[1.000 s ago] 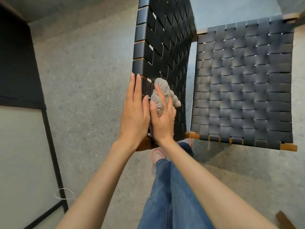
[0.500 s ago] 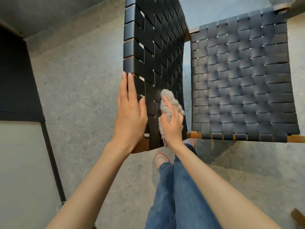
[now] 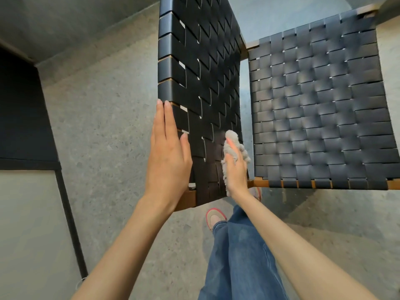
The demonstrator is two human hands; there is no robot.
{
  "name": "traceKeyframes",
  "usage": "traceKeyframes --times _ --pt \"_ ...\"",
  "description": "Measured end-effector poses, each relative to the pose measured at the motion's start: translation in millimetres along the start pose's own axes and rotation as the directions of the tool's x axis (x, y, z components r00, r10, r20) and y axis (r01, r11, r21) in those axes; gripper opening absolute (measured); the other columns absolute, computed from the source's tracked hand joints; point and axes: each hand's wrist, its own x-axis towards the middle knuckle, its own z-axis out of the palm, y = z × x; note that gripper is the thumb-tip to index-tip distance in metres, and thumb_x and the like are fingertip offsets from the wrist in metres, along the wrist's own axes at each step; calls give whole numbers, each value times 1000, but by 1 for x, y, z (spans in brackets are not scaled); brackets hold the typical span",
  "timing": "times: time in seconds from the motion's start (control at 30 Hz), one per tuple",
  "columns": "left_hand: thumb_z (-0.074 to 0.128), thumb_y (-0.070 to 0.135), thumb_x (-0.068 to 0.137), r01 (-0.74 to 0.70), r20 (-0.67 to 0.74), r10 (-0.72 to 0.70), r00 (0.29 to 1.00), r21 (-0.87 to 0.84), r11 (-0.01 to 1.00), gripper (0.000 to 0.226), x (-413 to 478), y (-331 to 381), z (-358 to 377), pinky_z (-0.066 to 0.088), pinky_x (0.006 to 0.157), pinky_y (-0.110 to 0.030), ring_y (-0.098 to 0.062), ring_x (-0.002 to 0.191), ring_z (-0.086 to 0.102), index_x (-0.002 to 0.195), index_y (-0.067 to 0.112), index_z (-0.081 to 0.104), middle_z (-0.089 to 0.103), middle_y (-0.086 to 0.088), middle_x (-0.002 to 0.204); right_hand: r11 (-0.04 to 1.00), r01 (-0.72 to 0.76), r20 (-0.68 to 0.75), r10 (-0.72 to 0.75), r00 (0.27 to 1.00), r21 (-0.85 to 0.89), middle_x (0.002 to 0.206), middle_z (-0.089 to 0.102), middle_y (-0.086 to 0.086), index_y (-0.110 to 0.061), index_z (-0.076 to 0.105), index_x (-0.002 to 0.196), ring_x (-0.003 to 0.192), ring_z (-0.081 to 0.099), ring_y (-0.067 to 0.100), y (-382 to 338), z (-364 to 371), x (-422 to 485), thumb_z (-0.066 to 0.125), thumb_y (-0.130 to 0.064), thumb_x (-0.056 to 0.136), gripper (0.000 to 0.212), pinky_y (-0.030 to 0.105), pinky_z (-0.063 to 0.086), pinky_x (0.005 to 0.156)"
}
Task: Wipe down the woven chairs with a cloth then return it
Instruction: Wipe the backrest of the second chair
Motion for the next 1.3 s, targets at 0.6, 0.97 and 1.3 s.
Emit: traceKeyframes --times 0.6,0.97,1.3 --pt "36 22 101 -3 19 3 1000 10 1000 61 0 1 0 -2 104 2 6 138 -3 152 19 1 -3 6 160 951 170 -7 -178 984 -256 156 27 -3 -44 16 147 142 25 22 15 1 23 35 -47 100 51 51 29 112" --pt "36 25 101 26 24 -26 999 -14 1000 62 -1 2 -2 0 105 0 2 143 0 151 23 0 -3 11 159 986 -152 -21 151 988 -70 144 43 1 -28 35 144 122 46 18 57 -23 62 44 -43 99 48 34 39 102" --pt "35 26 103 42 30 -38 999 -146 988 55 0 -1 -7 1 104 3 9 140 3 152 25 10 5 13 159 935 351 168 -354 920 46 151 33 -7 -76 24 127 140 27 16 -33 -3 -42 28 -56 89 42 42 26 115"
